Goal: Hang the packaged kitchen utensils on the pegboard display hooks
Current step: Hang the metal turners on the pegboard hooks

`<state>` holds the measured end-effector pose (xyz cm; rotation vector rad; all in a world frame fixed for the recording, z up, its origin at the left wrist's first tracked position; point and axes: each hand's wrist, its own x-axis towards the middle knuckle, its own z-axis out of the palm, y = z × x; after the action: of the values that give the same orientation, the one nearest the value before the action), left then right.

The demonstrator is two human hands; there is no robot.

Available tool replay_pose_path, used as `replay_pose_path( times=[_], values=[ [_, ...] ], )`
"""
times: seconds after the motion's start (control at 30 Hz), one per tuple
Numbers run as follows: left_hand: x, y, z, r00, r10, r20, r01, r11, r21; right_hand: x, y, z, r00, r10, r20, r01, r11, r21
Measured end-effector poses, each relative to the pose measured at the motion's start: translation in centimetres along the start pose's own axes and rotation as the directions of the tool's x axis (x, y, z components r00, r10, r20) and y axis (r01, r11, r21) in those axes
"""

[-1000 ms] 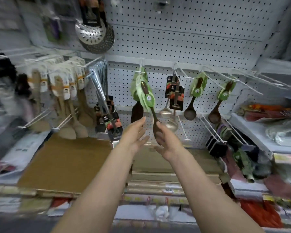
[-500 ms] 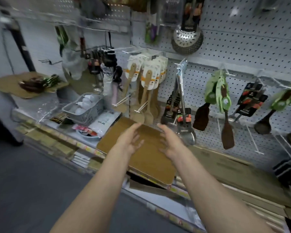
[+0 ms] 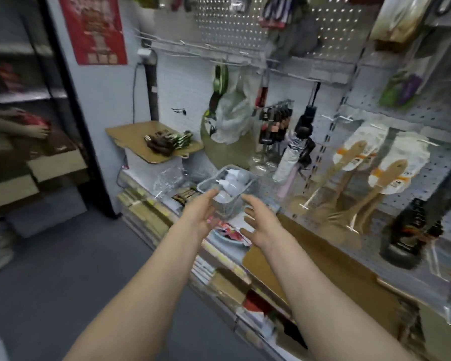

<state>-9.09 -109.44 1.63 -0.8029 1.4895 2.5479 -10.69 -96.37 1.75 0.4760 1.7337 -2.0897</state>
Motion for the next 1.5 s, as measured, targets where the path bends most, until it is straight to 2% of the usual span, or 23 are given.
replay_pose_path(
  times=[0.2,0.47,0.73,0.9,1.2,1.37,1.5],
  values=[
    [6.4,7.5,-8.7,0.993,0.026,-0.113,-0.027,1.000,-0.010,6.5,1.3,12.1,0.997,0.035,0.074,-0.038,0.998,0.045],
    [17.1,12.9,-15.4,0.980,0.033,-0.194,-0.048,0.996,-0.072,16.1,0.2,21.8,0.993,0.079,0.090,-0.082,0.996,0.031],
    [31.6,24.2,-19.6,0.970,0.030,-0.243,-0.057,0.993,-0.105,30.4,-5.7,33.3,0.988,0.092,0.128,-0.093,0.996,0.001],
    [40.4,31.6,-20.6,0.961,0.086,-0.263,-0.103,0.993,-0.051,38.2,-9.8,39.7,0.986,0.069,0.151,-0.073,0.997,0.023],
    [54.2,38.0,-23.7,0.975,0.089,-0.204,-0.083,0.996,0.037,50.7,-12.6,47.0,0.993,0.096,0.069,-0.096,0.995,0.006],
    [63.7,41.1,-24.9,0.986,0.097,-0.135,-0.078,0.987,0.140,58.0,-13.4,51.3,0.999,0.047,-0.002,-0.047,0.998,0.041],
    [71.1,43.4,-25.8,0.998,-0.016,-0.057,0.028,0.977,0.211,63.6,-14.2,54.6,0.994,0.019,-0.108,-0.011,0.997,0.071]
  ],
)
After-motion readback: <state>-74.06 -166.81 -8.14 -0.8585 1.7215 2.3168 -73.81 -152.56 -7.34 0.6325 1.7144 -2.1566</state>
